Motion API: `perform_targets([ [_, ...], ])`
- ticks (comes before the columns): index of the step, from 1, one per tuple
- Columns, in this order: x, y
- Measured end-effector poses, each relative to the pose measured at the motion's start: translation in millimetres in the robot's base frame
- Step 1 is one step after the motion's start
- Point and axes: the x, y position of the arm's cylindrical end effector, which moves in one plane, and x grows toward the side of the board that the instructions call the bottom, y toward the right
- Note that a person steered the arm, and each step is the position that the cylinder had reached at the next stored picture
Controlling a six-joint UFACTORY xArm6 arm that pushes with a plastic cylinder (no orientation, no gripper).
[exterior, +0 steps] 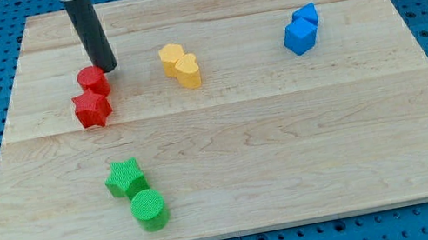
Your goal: Push the green star closer to the green circle
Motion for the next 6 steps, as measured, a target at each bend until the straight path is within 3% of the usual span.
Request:
perform_targets([
  [1,22.0,9.6],
  [2,44.3,59.1],
  [3,111.4,44.9],
  [4,140.5,10.0],
  [5,169.4,17.1],
  [6,169.9,30.1],
])
